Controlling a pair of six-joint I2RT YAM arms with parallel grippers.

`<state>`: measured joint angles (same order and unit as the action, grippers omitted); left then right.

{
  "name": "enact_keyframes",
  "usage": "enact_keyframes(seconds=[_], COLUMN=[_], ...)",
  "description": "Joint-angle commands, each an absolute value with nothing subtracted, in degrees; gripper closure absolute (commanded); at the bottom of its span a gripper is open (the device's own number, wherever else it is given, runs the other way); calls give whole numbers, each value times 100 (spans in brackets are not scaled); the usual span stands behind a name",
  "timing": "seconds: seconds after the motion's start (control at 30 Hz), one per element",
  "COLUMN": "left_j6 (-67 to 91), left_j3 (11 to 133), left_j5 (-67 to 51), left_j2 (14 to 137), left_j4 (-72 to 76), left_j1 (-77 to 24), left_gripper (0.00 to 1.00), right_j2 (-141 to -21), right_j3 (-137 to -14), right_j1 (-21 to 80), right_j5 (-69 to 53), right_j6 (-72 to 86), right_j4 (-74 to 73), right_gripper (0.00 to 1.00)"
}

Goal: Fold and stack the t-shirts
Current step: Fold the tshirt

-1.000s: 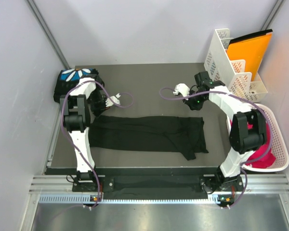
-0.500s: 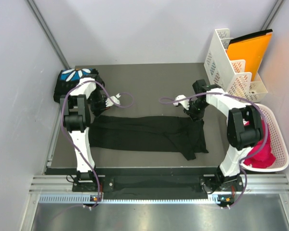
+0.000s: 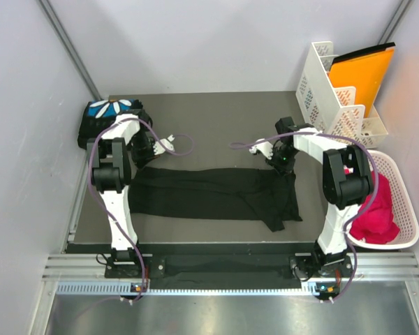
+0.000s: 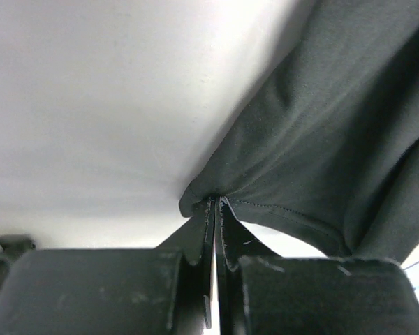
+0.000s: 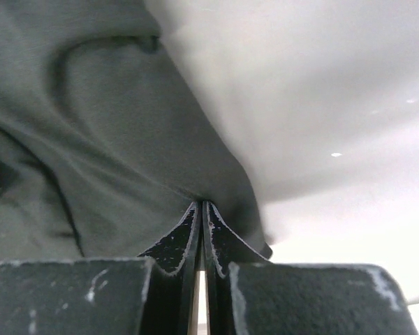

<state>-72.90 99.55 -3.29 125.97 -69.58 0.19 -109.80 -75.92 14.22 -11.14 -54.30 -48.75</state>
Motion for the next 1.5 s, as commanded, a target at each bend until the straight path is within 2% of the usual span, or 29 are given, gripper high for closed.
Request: enact_keyframes(seconds=[0.0, 0.27, 0.57, 0.77, 1.13, 1.23, 1.27, 1.3, 1.33, 1.37, 1.47], left_j6=[-7023, -6207, -5906, -5845, -5643, -5564, -5537, -5528, -5511, -5519, -5511], left_j3=[9581, 9509, 9712, 9773, 10239, 10152, 10030, 9941, 9853, 9670, 9388], left_j5=[139, 1019, 659, 799, 1336, 1266, 1231, 1230, 1213, 1213, 1318], left_j2=[12349, 12462, 12446, 12533, 12981, 12824, 12745, 12657, 12465, 12358, 11980], left_j4=[-6014, -4993, -4879, -4580, -4280, -4271, -4237, -4167, -4123, -4018, -3859], left_j1=[18, 18, 18, 18, -246, -255, -255, -255, -255, -255, -255], left_gripper=[100, 100, 100, 100, 100, 100, 100, 96, 85, 83, 76], right_j2=[-11267, -11487, -11514, -11680, -12322, -12191, -12069, -11989, -11901, -11718, -11287], right_j3=[-7699, -7954, -8183, -8209, -9044, -9070, -9070, -9044, -9009, -8974, -8781], right_j1=[1301, 1195, 1178, 1239, 1274, 1283, 1283, 1292, 1292, 1292, 1283], right_j5=[-352, 237, 26, 35, 237, 62, 35, -200, -254, -316, -553], right_j6=[-5405, -5466, -5493, -5625, -5625, -5546, -5511, -5450, -5406, -5362, -5239], right_j4=[-3850, -3420, -3542, -3288, -3049, -3225, -3286, -3348, -3410, -3462, -3559], right_gripper=[100, 100, 100, 100, 99, 84, 74, 68, 62, 53, 49])
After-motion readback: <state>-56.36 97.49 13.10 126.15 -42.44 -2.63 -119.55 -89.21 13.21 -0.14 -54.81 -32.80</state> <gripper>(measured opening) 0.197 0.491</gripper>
